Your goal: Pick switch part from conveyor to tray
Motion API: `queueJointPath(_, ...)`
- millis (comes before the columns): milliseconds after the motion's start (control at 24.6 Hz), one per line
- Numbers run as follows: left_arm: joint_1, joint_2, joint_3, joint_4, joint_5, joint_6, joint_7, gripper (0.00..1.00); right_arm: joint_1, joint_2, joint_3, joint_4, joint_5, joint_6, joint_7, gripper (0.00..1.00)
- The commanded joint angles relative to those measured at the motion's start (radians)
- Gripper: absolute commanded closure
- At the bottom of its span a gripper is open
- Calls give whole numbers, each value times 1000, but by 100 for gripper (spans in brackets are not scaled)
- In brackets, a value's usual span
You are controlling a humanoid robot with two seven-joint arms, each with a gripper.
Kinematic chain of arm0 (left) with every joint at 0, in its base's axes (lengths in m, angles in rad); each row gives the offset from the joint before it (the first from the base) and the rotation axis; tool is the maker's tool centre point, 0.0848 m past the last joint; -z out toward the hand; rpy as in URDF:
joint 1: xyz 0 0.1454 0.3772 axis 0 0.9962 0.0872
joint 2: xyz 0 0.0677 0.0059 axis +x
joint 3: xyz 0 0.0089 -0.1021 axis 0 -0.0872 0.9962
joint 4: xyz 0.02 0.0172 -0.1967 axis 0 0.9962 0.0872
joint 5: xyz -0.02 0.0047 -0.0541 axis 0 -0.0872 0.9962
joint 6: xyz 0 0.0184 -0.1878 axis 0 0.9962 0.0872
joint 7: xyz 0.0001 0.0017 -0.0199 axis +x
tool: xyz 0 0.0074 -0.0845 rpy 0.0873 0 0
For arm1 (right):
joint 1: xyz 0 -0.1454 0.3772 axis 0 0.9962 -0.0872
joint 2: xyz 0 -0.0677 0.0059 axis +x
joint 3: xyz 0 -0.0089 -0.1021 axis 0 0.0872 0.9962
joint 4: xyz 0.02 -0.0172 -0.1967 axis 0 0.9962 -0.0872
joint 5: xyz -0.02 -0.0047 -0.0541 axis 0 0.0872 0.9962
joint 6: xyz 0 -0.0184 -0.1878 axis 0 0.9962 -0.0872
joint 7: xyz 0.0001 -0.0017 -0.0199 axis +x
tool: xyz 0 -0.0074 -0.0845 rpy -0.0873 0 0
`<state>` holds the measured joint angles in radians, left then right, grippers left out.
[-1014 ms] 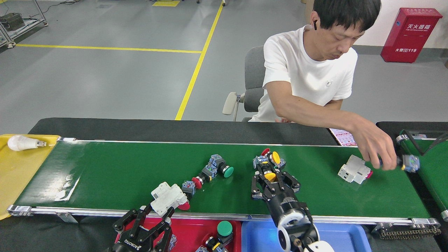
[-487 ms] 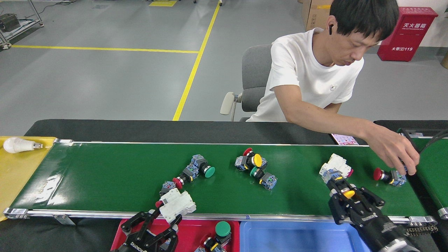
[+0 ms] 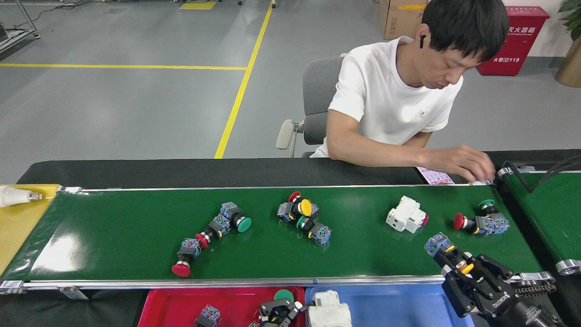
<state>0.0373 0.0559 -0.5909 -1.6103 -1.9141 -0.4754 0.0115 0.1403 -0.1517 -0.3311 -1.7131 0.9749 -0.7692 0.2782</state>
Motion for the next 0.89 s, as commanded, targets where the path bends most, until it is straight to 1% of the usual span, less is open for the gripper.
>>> queueJointPath(0, 3, -24, -3, -10, -11, 1, 2, 23, -4, 3, -3, -14, -5, -12, 3, 95)
queueJointPath(41, 6, -22, -3, -13, -13, 0, 2, 0, -7, 8, -2, -14, -5, -10, 9, 95)
queueJointPath(81, 7, -21, -3, -16, -11, 0, 4, 0, -10, 15, 3, -14, -4, -10, 24, 95)
queueJointPath(162, 10, -16, 11, -26, -5, 0, 4, 0, -14, 54, 6, -20, 2, -10, 49, 95)
queueJointPath(243, 16, -18, 45, -66, 38, 0, 5, 0, -18, 83, 6, -33, 5, -10, 56, 95)
queueJointPath(365, 47, -22, 177, -115, 185, 0, 1, 0, -22, 86, 33, -34, 5, -12, 59, 95)
queueJointPath(487, 75, -8, 358, -138, 348, 0, -1, 0, -24, 89, 103, -36, 8, -10, 59, 96)
queueJointPath(568, 101, -4, 505, -131, 428, -2, -1, 0, -25, 98, 188, -39, 33, -9, 61, 95)
queueJointPath(649, 127, -2, 642, -111, 469, -14, -1, 0, -34, 118, 296, -37, 90, -2, 59, 95)
queueJointPath(730, 165, -4, 752, -97, 472, -17, -1, 0, -50, 162, 385, -30, 122, -1, 61, 94)
queueJointPath(852, 200, -4, 866, -92, 466, -3, -1, 0, -70, 225, 523, -2, 186, 1, 59, 88)
